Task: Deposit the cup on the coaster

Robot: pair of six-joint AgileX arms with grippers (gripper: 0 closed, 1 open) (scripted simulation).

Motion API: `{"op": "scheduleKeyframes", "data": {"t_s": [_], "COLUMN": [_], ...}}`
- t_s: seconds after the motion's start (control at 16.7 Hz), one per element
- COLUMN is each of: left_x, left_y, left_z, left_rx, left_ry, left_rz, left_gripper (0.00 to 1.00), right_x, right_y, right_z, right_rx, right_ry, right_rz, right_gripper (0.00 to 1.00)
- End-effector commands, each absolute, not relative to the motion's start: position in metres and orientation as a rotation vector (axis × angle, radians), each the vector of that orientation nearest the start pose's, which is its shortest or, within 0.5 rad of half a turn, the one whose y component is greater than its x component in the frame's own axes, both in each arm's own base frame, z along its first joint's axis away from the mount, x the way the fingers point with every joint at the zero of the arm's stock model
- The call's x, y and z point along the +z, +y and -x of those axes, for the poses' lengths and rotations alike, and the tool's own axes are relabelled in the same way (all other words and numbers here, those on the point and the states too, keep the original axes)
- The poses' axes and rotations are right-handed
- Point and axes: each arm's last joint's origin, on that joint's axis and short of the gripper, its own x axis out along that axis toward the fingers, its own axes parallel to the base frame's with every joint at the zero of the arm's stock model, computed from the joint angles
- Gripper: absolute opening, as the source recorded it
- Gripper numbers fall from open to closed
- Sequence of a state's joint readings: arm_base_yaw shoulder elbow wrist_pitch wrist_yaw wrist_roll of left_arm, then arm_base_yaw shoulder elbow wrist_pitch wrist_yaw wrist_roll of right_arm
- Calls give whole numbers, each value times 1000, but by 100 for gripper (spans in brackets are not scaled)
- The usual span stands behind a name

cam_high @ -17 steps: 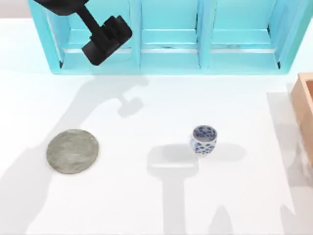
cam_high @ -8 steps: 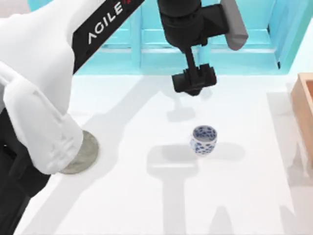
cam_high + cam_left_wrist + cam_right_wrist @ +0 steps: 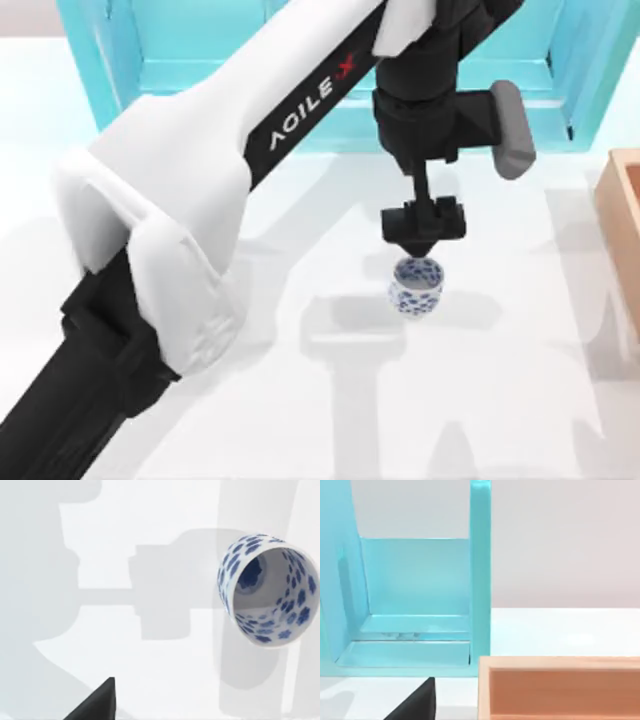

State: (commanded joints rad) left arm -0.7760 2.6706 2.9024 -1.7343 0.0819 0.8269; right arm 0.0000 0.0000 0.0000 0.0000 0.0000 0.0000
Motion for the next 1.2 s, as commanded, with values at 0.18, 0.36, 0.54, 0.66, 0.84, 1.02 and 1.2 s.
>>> {"op": "scheduleKeyframes", "data": {"t_s": [0.18,0.36,0.54,0.66,0.84,1.02,1.2], "left_x": [235,230,213,195,165,144,137], "left_y": [-340,-343,-349,-352,-353,-352,-352], "left_z": [-357,-358,-361,-362,-360,-357,-356], "left_rx": [-1265,-1267,-1269,-1270,-1271,-1271,-1270], "left_ry": [1132,1125,1124,1128,1134,1130,1127], "left_rz": [-1146,-1148,-1149,-1150,-1151,-1150,-1150], "left_gripper": [100,100,100,100,100,100,100], "right_x": [160,160,160,160,160,160,160], "right_y": [-1,-1,-1,-1,-1,-1,-1], "right_z": [-106,-106,-106,-106,-106,-106,-106], "right_rx": [0,0,0,0,0,0,0], "right_ry": [0,0,0,0,0,0,0], "right_rz": [0,0,0,0,0,0,0], "right_gripper": [100,100,100,100,100,100,100]}}
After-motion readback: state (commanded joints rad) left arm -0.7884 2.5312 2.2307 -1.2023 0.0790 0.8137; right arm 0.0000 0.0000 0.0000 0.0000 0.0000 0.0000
